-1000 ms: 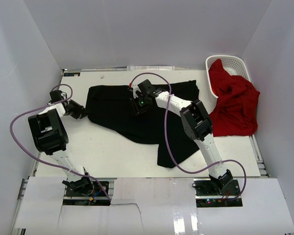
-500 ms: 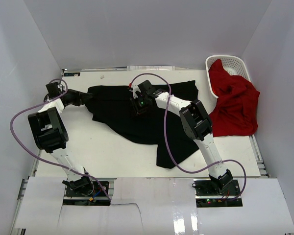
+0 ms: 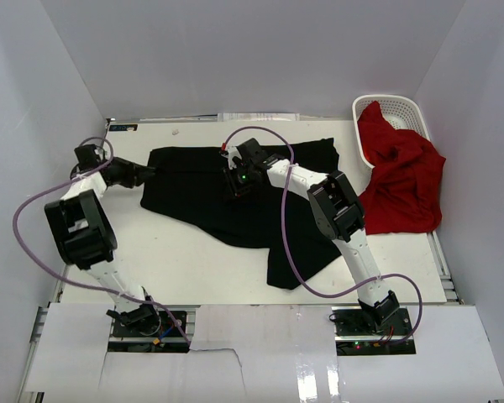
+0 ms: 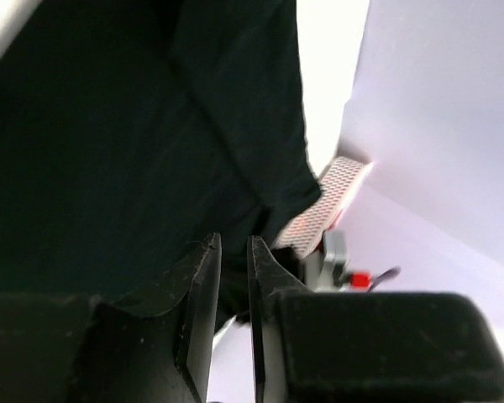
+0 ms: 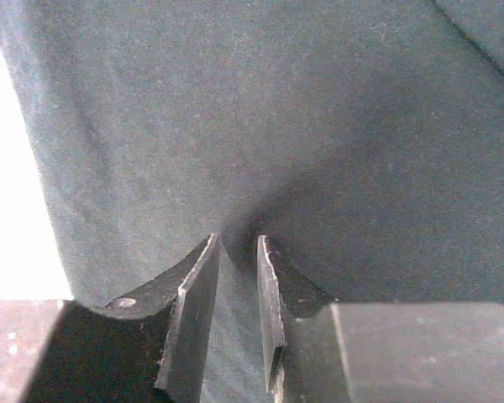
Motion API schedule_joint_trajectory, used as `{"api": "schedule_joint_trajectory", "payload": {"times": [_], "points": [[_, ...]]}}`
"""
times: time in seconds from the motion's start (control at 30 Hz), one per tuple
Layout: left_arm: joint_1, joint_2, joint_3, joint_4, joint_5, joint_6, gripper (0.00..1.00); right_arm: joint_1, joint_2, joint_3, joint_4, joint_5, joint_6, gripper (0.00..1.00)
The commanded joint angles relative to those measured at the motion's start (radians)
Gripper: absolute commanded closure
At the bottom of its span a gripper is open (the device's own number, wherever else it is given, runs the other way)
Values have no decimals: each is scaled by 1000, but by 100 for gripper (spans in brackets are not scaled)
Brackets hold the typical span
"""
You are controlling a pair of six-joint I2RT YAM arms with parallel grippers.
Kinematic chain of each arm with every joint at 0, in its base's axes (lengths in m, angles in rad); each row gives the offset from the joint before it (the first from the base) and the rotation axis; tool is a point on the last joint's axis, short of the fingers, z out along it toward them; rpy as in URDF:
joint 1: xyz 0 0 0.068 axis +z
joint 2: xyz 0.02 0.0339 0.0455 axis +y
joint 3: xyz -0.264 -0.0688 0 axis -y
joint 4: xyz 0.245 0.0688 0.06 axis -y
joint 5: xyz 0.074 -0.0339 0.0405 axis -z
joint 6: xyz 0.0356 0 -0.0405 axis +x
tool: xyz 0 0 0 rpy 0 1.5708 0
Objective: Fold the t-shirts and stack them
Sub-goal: Fold the flattened tshirt in 1/3 of the way
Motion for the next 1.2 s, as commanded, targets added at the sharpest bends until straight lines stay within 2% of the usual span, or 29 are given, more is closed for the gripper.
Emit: {"api": "schedule_joint_trajectory", "payload": {"times": [0.0,0.13,0.17,0.2,0.27,0.4,0.6,1.17], "points": [[10,-277,-54,-121,-119,176,70,11,4,-23,-70,34,-17,67],[10,-412,-124,-205,-209,263,65,11,7,-11,-84,42,-28,57],[10,-428,-143,-222,-229,292,61,11,7,-11,-86,42,-30,51],[12,-441,-153,-229,-255,302,54,11,7,-11,-87,46,-31,49],[12,-448,-167,-244,-314,328,50,13,5,-11,-87,48,-33,48],[15,-409,-196,-252,-367,302,51,11,2,-20,-87,51,-31,47],[27,-304,-237,-238,-366,228,57,13,-10,-33,-87,55,-33,46],[27,-118,-302,-66,-412,136,61,11,-36,-60,-78,55,-34,45]]}}
